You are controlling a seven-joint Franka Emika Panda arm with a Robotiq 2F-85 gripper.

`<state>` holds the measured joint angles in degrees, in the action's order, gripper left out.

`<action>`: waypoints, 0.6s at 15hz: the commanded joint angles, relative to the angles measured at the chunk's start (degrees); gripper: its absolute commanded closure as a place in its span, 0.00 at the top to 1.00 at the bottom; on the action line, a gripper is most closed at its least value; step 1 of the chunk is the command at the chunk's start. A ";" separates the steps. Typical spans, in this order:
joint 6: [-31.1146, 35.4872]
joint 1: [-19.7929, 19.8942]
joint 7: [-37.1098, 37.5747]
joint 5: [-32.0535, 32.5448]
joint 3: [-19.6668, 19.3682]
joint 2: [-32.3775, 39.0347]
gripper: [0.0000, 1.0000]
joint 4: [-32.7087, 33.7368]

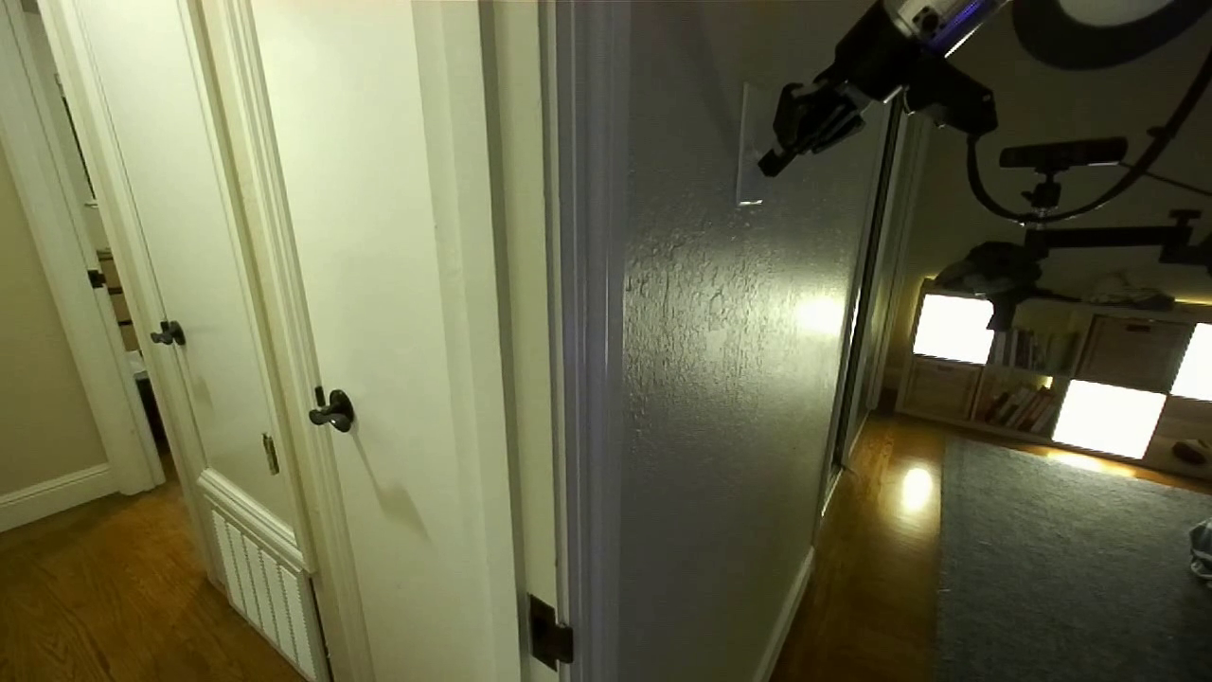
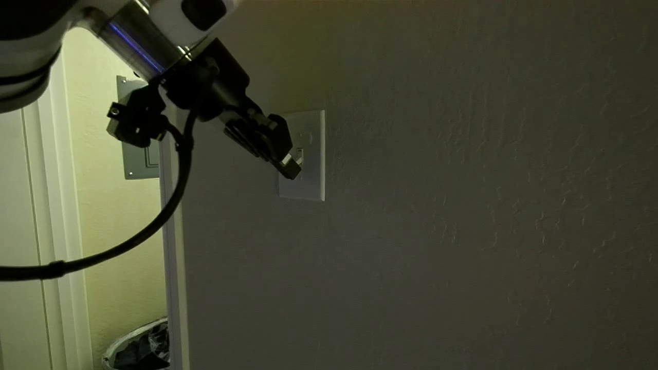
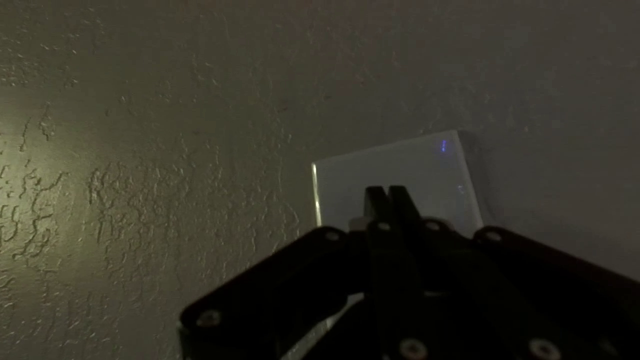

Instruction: Switch on the light

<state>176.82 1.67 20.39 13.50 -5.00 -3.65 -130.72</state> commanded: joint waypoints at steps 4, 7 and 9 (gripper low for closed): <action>2.74 0.16 -1.06 -0.39 -0.42 1.84 0.06 1.62; 2.41 0.63 -0.18 1.43 -0.32 0.62 0.06 1.04; 2.37 1.05 0.44 3.06 -0.31 -0.15 0.06 0.69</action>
<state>177.48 1.79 20.38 14.15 -5.00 -2.56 -130.10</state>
